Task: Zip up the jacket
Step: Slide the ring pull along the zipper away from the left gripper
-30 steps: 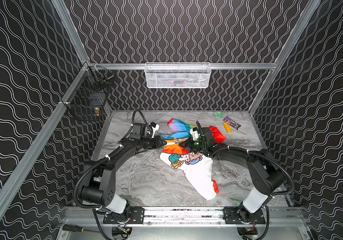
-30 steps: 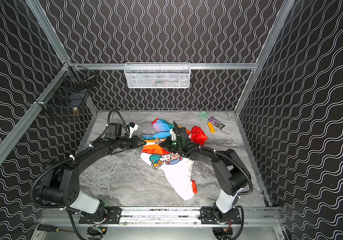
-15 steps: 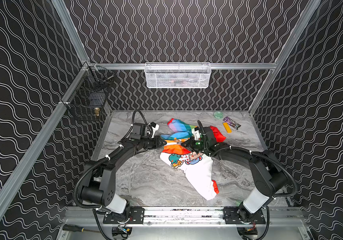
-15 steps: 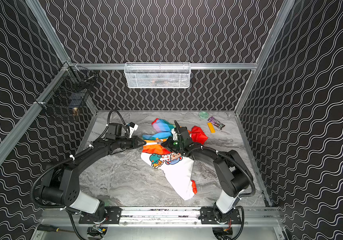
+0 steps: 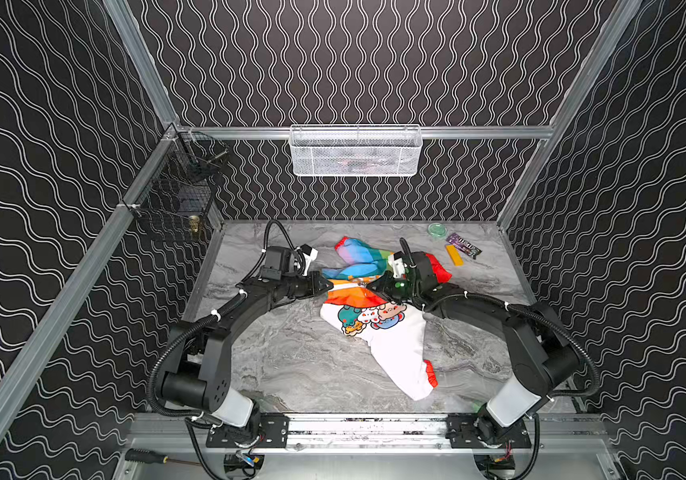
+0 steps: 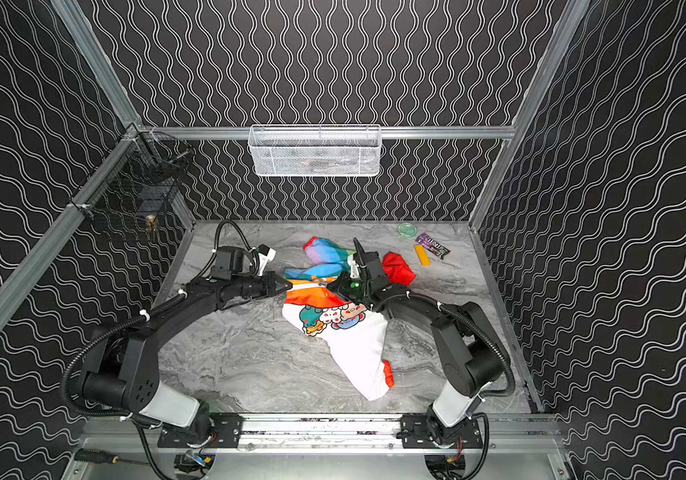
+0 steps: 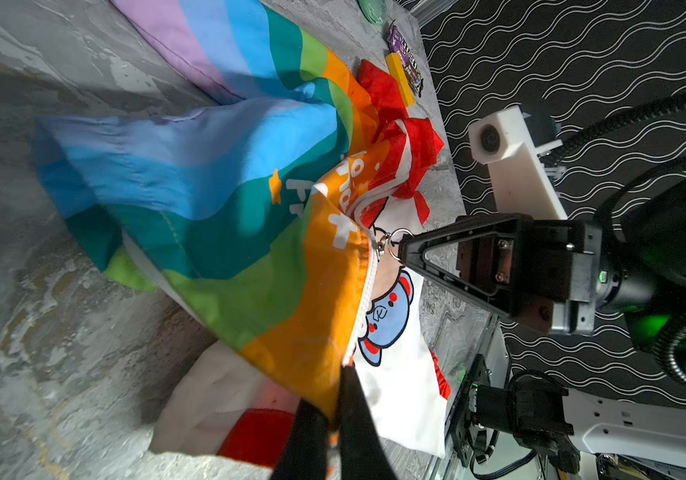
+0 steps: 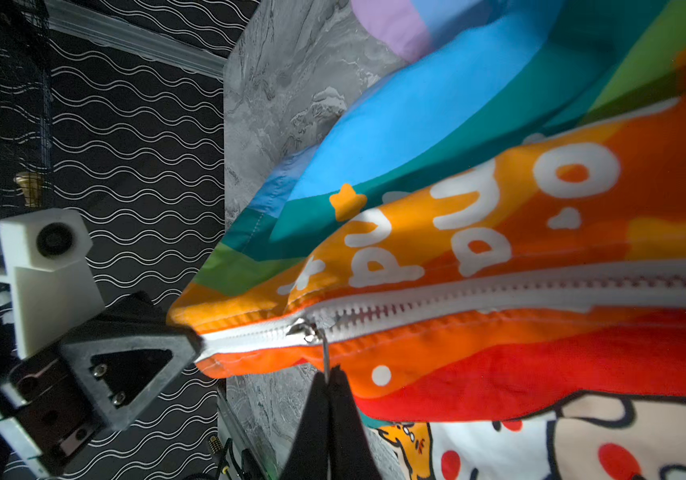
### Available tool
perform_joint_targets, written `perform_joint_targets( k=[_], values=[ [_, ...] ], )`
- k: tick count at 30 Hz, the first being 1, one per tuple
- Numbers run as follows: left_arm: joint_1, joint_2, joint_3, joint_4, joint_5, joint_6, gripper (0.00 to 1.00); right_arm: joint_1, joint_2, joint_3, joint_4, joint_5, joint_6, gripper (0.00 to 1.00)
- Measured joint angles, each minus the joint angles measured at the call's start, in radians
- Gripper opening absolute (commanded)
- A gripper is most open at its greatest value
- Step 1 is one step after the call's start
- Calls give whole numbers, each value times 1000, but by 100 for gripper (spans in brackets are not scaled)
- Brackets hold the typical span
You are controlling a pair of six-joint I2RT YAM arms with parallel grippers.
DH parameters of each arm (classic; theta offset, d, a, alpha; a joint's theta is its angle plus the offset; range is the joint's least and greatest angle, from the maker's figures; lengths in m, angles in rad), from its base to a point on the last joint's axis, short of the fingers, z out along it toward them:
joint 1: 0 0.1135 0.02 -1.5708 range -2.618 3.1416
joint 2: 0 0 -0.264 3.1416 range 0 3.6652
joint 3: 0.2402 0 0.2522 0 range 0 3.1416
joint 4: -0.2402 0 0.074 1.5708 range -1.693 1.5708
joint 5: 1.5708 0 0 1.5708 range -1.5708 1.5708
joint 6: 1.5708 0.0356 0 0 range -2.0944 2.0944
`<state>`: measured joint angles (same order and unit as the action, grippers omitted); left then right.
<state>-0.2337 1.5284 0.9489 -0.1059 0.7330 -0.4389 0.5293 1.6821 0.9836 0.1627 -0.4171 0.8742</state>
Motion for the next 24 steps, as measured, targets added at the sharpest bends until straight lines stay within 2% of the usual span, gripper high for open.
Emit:
perform_joint_targets(
  k=[24],
  values=[
    [1,-6,-2,0,-13,0,0,-51,-35,-14,-33,0,-9,0]
  ],
)
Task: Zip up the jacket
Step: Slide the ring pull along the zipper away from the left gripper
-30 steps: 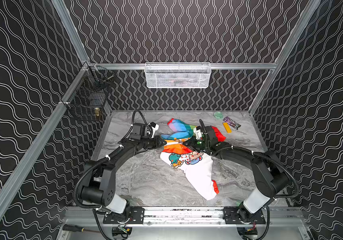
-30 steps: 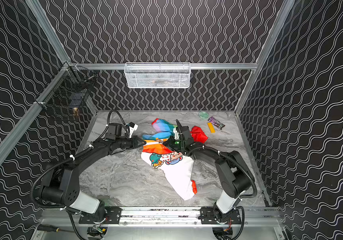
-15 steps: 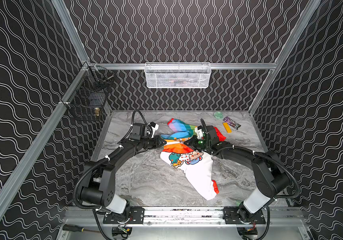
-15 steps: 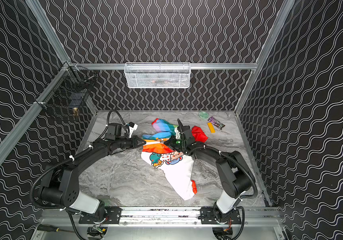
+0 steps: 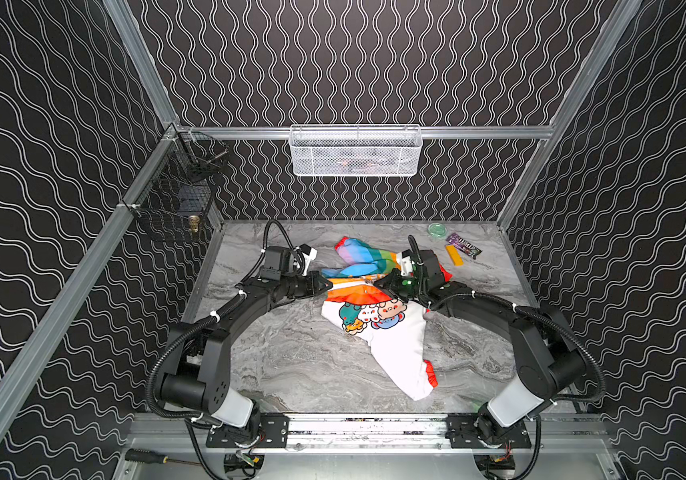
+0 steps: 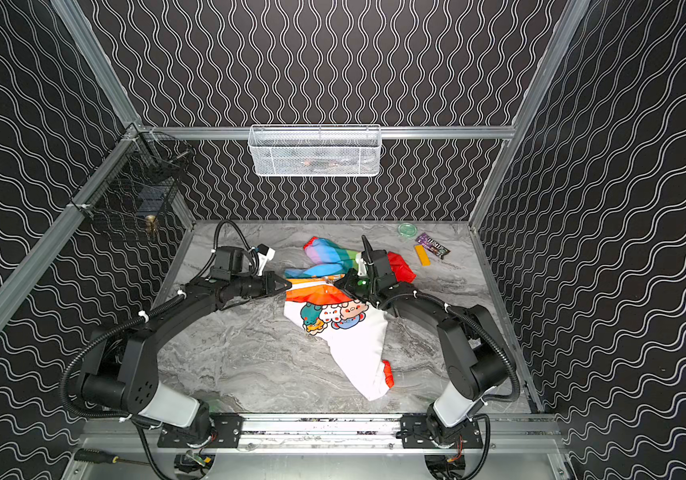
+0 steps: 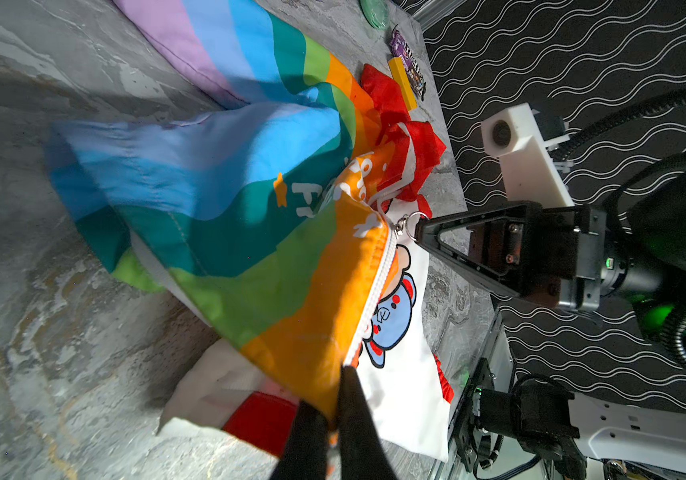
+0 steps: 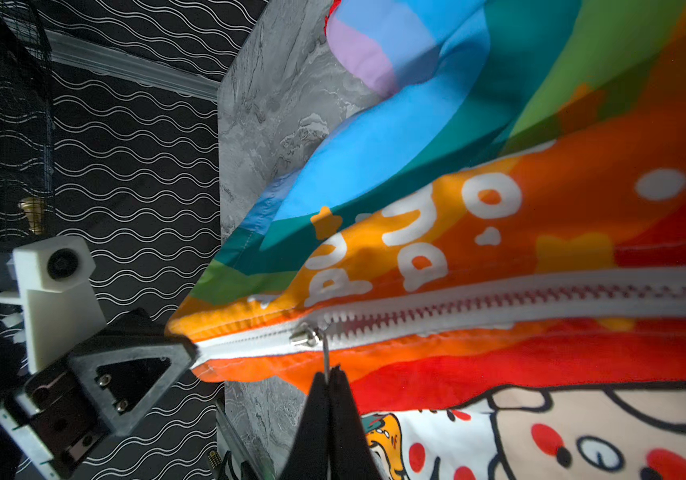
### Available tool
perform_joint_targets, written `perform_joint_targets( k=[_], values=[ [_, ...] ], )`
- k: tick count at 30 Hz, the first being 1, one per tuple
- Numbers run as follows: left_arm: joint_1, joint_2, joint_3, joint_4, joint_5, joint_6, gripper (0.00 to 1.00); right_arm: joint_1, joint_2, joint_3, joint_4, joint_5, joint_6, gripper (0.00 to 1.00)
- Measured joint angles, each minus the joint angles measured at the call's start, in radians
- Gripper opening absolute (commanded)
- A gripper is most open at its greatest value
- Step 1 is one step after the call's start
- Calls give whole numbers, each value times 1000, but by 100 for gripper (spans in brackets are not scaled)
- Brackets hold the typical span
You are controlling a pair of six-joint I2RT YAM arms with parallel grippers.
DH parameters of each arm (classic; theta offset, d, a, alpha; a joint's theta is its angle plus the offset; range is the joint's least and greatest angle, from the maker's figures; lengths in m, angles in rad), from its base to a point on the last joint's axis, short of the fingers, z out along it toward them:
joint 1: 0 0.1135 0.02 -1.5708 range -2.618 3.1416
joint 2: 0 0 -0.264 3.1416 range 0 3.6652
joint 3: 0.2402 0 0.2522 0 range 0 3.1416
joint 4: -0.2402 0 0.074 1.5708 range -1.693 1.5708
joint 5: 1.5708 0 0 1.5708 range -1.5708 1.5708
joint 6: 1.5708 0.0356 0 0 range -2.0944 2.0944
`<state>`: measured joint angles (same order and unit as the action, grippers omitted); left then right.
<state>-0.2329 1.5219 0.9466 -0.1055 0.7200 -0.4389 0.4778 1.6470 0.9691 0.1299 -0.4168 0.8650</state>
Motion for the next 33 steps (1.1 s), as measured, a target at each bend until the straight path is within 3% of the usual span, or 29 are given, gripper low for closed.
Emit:
perform_joint_targets(
  k=[33],
  values=[
    [3,-13,-11,5,-7,0,0,-107,-71,-73,-18,7,-23,0]
  ],
)
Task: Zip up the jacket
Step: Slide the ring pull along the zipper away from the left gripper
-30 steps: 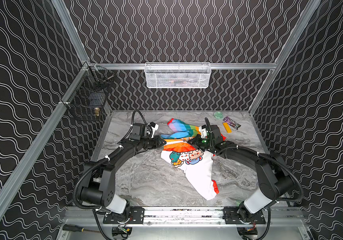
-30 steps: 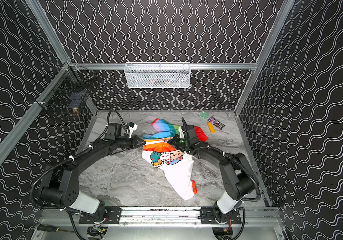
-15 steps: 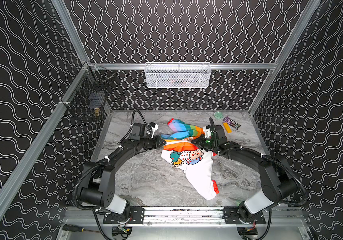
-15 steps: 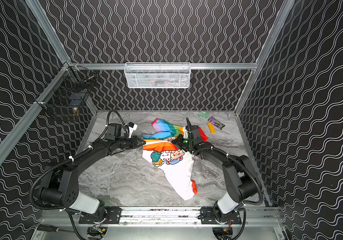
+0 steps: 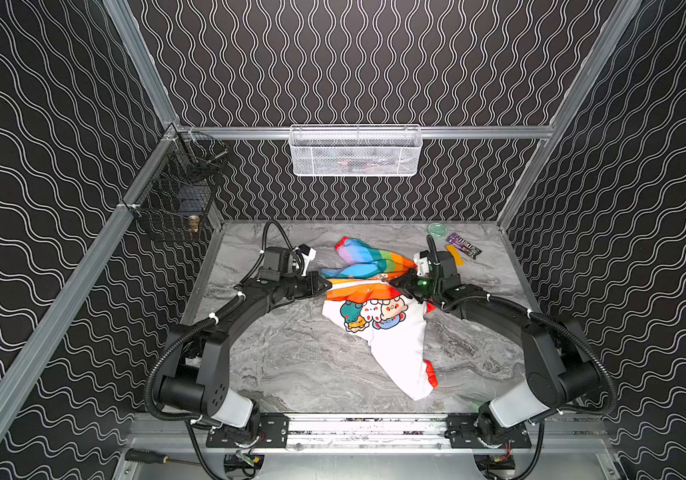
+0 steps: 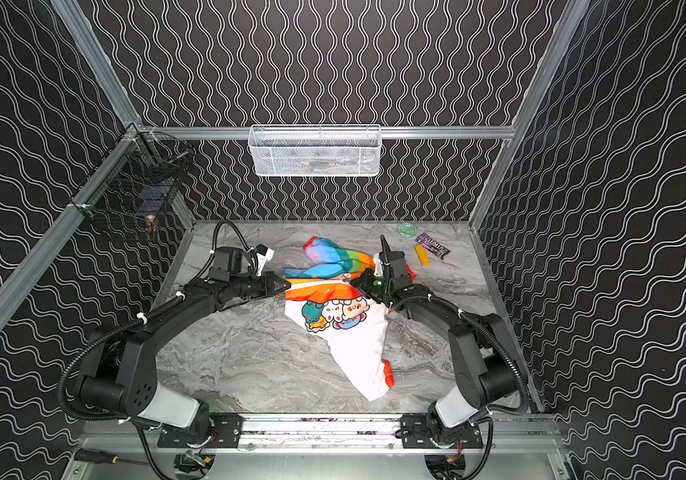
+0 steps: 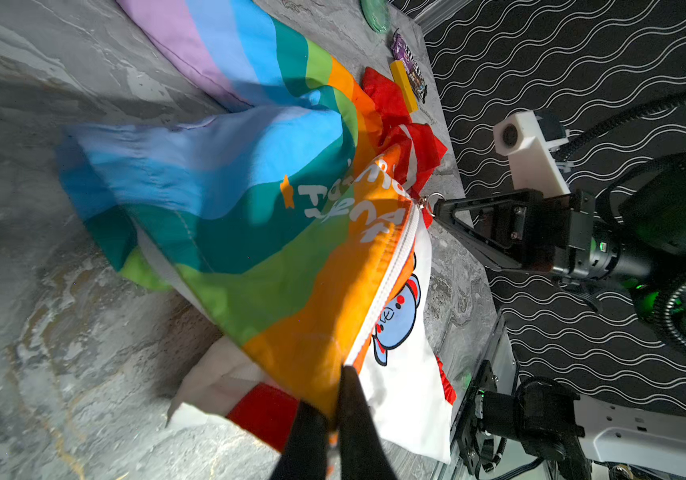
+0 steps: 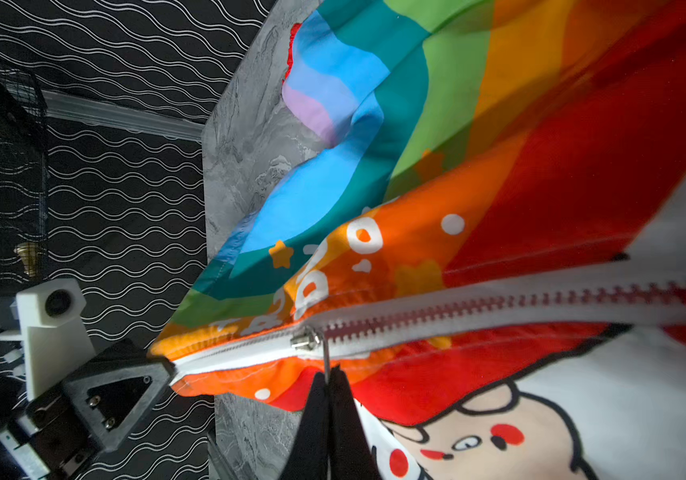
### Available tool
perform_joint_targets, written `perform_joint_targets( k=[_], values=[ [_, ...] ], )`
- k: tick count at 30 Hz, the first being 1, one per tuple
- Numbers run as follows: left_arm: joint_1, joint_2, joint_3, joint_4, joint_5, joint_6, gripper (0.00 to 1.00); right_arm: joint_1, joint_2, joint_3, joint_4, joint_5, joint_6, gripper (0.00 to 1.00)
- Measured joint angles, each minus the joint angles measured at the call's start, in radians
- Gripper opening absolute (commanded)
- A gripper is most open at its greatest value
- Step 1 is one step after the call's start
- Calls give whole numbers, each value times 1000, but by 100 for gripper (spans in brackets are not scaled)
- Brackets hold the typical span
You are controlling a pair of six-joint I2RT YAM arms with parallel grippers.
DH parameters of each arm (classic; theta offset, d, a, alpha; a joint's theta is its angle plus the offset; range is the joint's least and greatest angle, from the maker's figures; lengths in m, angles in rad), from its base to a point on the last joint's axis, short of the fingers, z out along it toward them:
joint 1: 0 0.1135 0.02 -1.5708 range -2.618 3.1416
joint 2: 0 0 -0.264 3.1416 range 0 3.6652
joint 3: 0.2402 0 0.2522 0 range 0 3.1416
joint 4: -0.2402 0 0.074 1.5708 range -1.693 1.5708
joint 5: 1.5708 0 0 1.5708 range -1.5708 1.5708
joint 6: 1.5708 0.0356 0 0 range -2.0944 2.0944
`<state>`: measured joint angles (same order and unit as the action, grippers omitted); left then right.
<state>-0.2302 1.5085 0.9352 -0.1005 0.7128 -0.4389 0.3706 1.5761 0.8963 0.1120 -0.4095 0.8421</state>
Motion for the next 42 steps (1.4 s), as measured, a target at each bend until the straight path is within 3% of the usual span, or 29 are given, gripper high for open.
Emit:
perform_joint_targets(
  k=[42],
  values=[
    [7,-17,-10,2,-4,-3,0,-90,-52,-53,-50,0,-43,0]
  ],
)
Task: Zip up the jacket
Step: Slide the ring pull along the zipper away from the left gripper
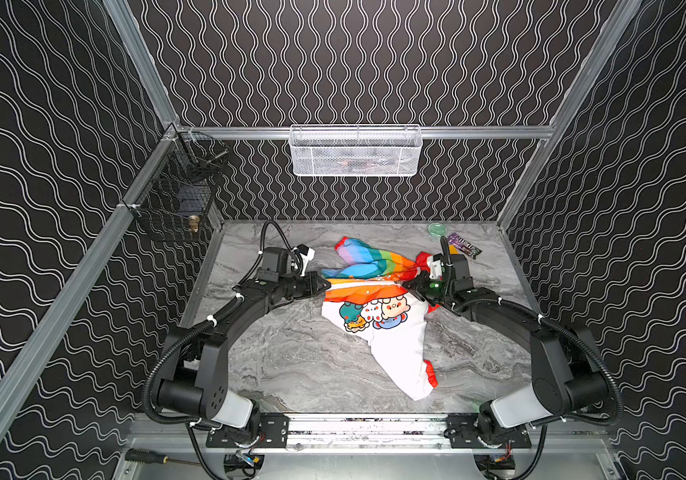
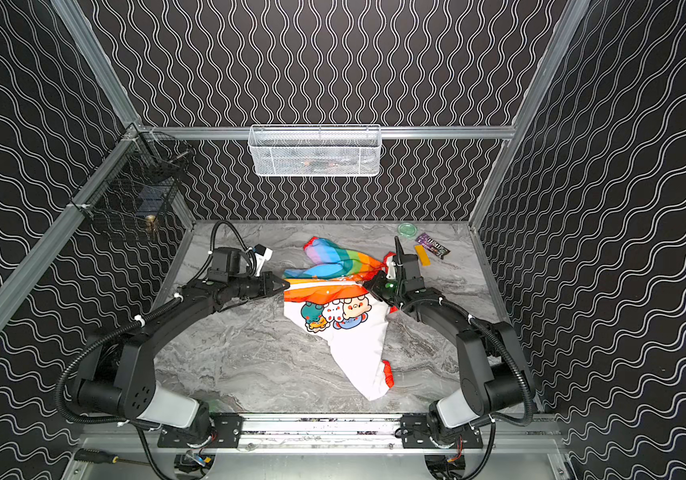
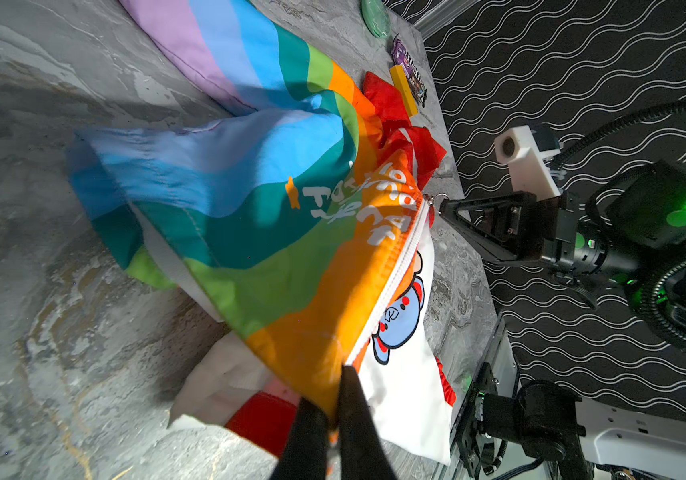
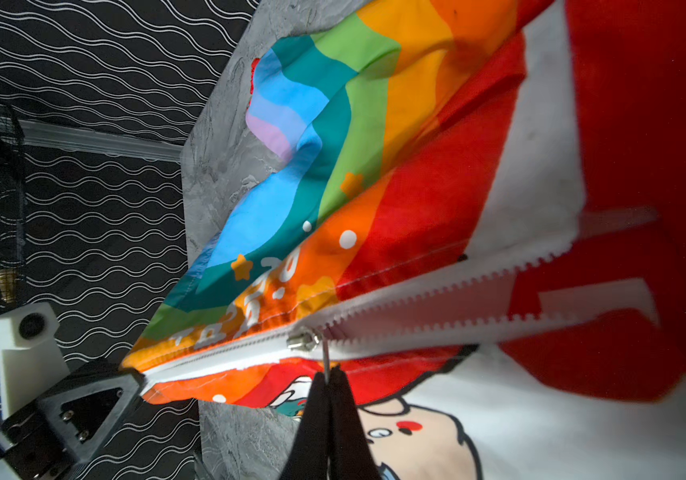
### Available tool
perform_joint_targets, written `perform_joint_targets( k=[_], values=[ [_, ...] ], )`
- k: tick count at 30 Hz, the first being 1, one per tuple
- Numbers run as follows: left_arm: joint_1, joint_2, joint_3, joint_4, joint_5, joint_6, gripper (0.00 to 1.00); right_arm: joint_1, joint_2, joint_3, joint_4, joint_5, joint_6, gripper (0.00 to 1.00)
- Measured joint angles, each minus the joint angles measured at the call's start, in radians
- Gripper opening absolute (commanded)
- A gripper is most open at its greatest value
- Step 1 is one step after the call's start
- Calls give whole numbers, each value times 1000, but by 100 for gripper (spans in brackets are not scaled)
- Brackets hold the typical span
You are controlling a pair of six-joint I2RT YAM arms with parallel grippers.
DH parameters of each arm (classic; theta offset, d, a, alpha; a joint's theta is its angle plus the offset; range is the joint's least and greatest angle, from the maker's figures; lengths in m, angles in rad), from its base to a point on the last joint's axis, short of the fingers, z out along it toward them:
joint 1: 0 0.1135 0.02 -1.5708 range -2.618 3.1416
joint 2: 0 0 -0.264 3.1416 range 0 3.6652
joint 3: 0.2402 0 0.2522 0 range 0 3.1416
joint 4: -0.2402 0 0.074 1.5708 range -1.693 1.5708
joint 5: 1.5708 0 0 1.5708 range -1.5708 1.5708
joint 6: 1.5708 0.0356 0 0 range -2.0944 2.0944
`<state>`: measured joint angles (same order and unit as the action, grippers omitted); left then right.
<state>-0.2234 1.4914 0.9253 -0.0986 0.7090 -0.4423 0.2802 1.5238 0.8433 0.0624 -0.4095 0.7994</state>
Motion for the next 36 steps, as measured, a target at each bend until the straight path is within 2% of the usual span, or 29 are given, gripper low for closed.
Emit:
perform_joint_targets(
  k=[36],
  values=[
    [1,0,-2,0,0,0,0,-116,-39,-58,-20,-19,-26,0]
  ],
)
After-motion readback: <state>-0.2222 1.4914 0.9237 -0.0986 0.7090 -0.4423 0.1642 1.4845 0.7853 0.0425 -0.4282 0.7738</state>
